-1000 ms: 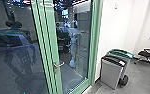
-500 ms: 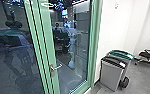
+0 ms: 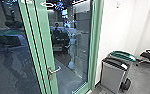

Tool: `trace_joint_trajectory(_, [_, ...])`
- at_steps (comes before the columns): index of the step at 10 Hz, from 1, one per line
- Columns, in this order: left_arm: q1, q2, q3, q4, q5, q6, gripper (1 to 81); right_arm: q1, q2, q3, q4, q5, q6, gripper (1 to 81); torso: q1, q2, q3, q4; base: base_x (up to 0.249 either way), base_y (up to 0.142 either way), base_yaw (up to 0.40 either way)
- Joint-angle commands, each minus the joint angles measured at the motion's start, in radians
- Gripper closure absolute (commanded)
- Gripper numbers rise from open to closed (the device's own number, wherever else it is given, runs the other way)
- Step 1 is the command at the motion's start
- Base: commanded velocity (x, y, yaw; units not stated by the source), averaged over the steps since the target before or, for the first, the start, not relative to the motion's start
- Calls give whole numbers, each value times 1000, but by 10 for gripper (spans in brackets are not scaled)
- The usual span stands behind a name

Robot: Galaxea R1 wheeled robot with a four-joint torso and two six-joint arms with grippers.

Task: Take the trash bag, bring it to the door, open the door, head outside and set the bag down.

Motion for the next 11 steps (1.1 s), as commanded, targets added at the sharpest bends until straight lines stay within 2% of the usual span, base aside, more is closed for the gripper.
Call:
trace_joint_trajectory(1, [-43,6,2,-11,32,1,811,31,1,1,-2,-51,0,10,0,0,0,0,124,0,0])
trace_joint_trajectory(8, [-40,12,2,-11,26,1,811,26,6,0,1,-37,1,10,0,0,0,0,123,0,0])
trace_joint_trajectory(10, [-32,18,5,-4,-17,1,811,26,6,0,1,-34,0,10,0,0,0,0,116,0,0])
trace_joint_trajectory(11, [-31,18,5,-2,-18,2,811,26,6,0,1,-34,1,10,0,0,0,0,111,0,0])
